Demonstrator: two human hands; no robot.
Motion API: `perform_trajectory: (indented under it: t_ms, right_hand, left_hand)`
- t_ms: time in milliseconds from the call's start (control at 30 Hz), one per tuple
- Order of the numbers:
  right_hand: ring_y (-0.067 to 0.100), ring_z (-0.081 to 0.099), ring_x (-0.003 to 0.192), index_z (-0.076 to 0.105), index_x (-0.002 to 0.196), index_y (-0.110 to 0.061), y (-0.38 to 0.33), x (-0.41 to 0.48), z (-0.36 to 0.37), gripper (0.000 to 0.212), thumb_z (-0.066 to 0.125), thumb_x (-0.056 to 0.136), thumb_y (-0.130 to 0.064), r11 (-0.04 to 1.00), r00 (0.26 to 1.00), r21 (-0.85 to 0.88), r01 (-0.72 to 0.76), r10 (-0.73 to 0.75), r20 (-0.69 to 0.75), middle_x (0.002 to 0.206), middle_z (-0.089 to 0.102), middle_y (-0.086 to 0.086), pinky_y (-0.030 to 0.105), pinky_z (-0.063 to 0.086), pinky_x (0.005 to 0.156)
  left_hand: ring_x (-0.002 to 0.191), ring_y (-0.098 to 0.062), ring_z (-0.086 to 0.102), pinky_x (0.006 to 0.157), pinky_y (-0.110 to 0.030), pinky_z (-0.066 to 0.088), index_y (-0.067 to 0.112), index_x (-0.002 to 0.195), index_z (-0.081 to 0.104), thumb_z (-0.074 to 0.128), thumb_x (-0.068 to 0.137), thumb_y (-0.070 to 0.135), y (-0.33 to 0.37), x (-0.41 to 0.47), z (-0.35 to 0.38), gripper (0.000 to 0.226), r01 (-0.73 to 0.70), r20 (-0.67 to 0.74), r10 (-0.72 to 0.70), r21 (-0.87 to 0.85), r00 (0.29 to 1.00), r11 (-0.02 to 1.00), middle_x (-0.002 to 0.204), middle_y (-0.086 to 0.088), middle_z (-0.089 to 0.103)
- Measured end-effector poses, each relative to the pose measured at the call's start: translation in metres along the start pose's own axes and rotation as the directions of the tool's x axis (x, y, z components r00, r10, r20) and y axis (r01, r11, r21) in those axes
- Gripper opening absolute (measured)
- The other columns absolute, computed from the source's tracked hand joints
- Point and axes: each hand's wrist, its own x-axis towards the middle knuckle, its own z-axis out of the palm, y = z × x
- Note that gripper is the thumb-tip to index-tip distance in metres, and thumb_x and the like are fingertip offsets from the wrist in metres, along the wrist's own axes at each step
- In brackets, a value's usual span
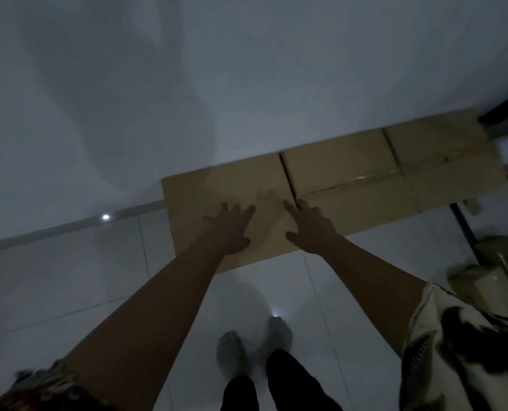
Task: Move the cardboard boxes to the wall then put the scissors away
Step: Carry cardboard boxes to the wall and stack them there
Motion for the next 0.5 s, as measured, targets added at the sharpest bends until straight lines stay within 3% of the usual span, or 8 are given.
perform_trajectory:
  t_ms: [233,500]
  right_hand:
    - [0.034,0.025,0.141,0.005,0.156,-0.031,0.024,-0.134,-0.097,0.079,0.054,0.095,-0.040,0.960,0.958,0.205,-0.190,0.228,-0.177,0.163,0.007,0.002,0.048,0.037,0.103]
    - [0.037,0.018,0.144,0.005,0.156,-0.029,0.051,-0.280,-0.168,0.076,0.051,0.096,-0.039,0.871,0.794,0.398,-0.287,0.449,-0.410,0.164,0.003,0.003,0.050,0.031,0.109]
  left_hand:
    - [0.147,-0.035,0.007,0.106,-0.066,0.026,0.027,0.155,0.001,0.053,0.096,0.034,0.100,-0.097,-0.105,0.079,-0.156,-0.106,0.171,0.138,0.980,0.978,0.159,-0.007,0.015]
    - [0.148,-0.036,0.002,0.109,-0.065,0.024,0.024,0.154,-0.005,0.054,0.094,0.039,0.206,-0.191,-0.163,0.085,-0.280,-0.170,0.330,0.264,0.929,0.923,0.160,-0.011,0.011]
